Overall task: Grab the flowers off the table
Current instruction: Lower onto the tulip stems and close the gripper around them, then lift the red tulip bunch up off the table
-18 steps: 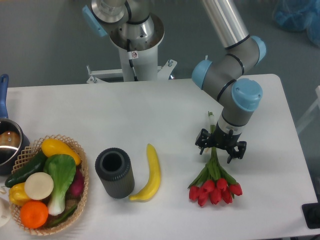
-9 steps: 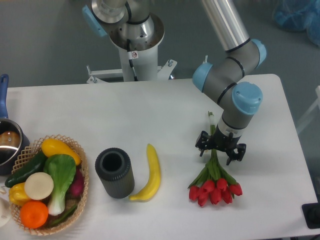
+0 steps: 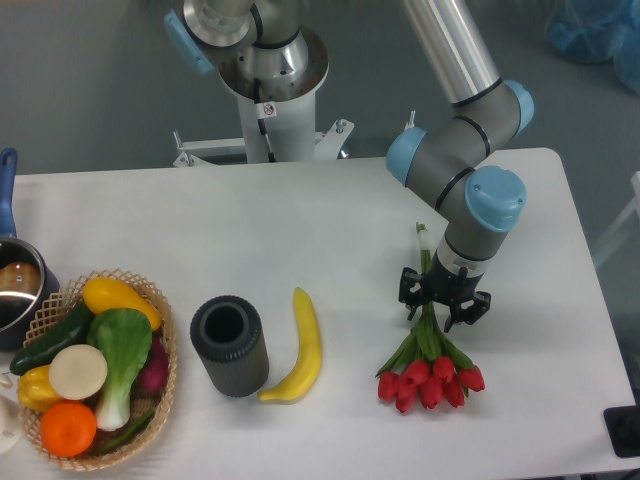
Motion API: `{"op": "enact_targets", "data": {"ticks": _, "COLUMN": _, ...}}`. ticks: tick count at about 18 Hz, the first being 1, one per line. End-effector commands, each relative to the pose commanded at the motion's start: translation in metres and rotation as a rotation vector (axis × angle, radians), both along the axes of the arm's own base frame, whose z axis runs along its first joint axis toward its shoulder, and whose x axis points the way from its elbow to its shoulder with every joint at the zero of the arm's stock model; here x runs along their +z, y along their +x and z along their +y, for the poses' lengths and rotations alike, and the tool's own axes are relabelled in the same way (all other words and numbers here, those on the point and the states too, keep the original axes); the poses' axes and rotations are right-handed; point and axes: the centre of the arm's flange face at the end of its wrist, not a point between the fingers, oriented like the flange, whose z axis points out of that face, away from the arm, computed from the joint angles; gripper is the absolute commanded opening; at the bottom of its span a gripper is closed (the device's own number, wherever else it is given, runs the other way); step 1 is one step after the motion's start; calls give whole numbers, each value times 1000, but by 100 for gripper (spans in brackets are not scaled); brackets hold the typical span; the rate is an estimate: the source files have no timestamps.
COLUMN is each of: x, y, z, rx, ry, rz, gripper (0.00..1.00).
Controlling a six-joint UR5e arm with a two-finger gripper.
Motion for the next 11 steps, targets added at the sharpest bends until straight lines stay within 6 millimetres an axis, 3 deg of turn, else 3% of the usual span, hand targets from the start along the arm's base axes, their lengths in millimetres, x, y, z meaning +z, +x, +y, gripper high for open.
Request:
{"op": "enact_targets", "data": {"ticks": 1, "x": 0, "y": 0, "z": 0, "rx": 0, "ry": 0, "rz": 0, "gripper": 57}}
{"op": "enact_targets", "data": {"ticks": 3, "x": 0, "y": 0, "z": 0, "rx": 1, "ry": 0, "rz": 0, "gripper": 45}}
{"op": "enact_targets", "data": {"ticks": 7, "x": 1, "y": 0, "z": 0, "rx": 1, "ry": 1, "rz": 1, "gripper": 40}}
{"op": "enact_targets", "data": {"ticks": 8, "x": 1, "y": 0, "z": 0, "rx": 1, "ry": 1, "rz": 1, "gripper": 34}}
{"op": "enact_targets", "data": {"ticks": 11, "x": 3, "y": 0, "z": 0, "rx": 1, "ry": 2, "rz": 4, "gripper": 33}}
